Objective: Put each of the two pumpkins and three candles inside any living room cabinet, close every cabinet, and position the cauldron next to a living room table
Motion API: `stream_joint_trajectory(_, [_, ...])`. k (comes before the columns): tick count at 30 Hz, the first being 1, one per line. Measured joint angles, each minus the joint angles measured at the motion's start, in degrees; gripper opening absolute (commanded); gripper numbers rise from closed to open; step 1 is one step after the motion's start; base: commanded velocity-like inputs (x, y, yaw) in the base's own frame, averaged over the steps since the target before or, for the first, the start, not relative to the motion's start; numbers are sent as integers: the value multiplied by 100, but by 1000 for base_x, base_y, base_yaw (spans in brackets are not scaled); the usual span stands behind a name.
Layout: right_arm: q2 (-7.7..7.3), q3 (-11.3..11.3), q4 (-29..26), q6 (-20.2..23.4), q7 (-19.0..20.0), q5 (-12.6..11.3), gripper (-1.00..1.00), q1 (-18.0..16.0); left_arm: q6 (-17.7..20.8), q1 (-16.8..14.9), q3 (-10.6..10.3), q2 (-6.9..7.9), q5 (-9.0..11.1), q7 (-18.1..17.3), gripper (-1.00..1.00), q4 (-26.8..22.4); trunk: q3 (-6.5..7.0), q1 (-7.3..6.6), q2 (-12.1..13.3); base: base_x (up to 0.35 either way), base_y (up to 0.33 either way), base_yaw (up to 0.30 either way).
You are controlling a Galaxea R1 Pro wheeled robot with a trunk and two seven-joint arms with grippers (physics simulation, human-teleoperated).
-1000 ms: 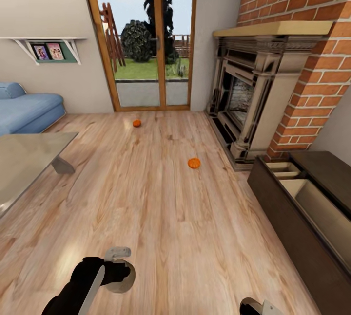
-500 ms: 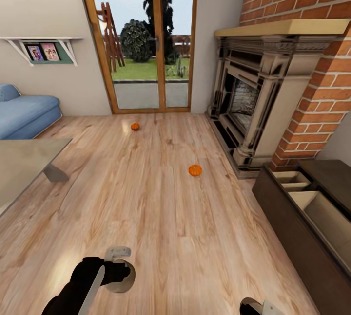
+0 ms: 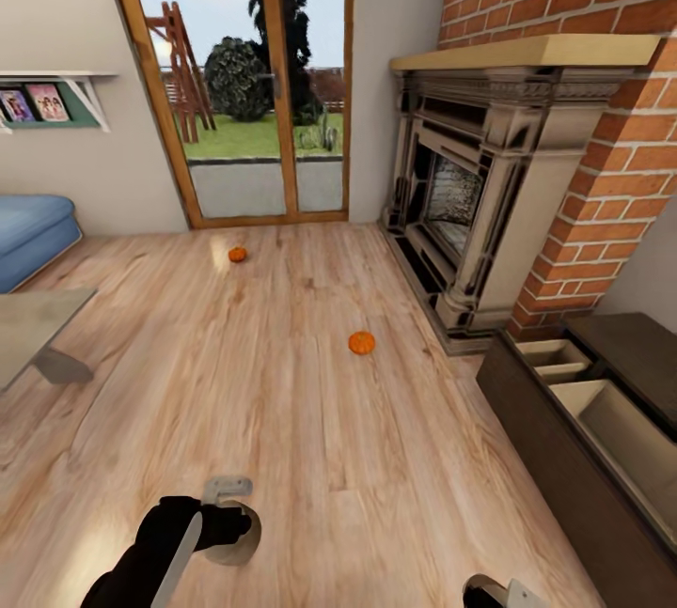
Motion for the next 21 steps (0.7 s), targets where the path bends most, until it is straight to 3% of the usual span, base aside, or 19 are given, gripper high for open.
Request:
stream_joint_trajectory(9, [0, -9, 0, 4, 0, -25, -100, 0, 0, 1, 0, 0, -3, -3, -100, 0, 0, 0, 0, 317, 100, -280])
stream_joint_trajectory(21, [-9, -17, 0, 6, 18, -68, -100, 0, 0, 1, 0, 0, -3, -8, -100, 0, 0, 0, 0, 272, 185, -281])
